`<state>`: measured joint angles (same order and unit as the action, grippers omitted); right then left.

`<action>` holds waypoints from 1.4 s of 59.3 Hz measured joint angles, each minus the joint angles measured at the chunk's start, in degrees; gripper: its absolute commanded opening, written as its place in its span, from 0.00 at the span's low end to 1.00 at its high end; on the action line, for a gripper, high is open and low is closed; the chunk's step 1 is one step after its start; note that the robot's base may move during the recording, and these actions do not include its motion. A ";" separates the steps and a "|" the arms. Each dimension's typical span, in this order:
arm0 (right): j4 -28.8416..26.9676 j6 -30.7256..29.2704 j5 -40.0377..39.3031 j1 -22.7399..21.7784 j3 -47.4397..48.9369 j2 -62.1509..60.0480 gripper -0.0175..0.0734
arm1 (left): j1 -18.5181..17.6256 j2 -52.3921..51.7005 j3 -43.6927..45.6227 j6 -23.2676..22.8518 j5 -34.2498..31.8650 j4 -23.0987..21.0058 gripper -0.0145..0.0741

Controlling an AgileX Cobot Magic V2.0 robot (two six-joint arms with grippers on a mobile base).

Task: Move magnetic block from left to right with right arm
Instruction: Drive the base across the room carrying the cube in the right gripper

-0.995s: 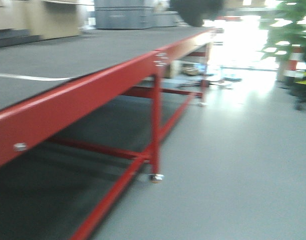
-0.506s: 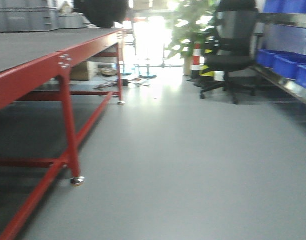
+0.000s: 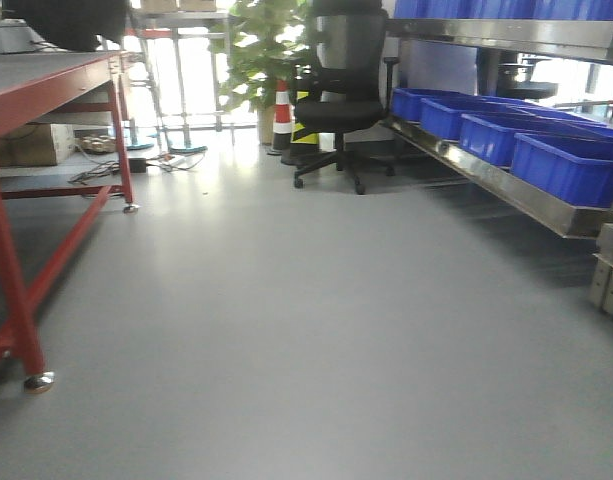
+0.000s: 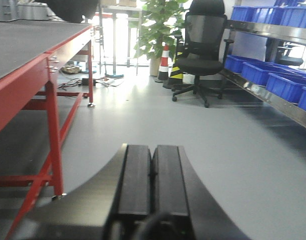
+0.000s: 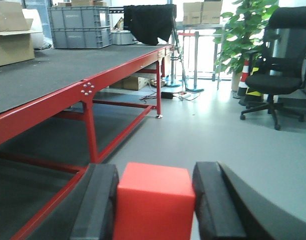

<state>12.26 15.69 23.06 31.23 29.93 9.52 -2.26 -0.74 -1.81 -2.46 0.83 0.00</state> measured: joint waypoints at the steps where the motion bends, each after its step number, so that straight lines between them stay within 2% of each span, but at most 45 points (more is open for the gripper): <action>1: 0.00 0.00 0.00 0.00 0.00 0.00 0.33 | 0.00 0.00 0.00 0.00 0.00 0.00 0.03; 83: 0.00 0.00 0.00 0.00 0.00 0.00 0.33 | 0.00 0.00 0.00 0.00 0.00 0.00 0.03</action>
<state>12.26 15.69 23.06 31.23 29.93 9.52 -2.26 -0.74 -1.81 -2.46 0.83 0.00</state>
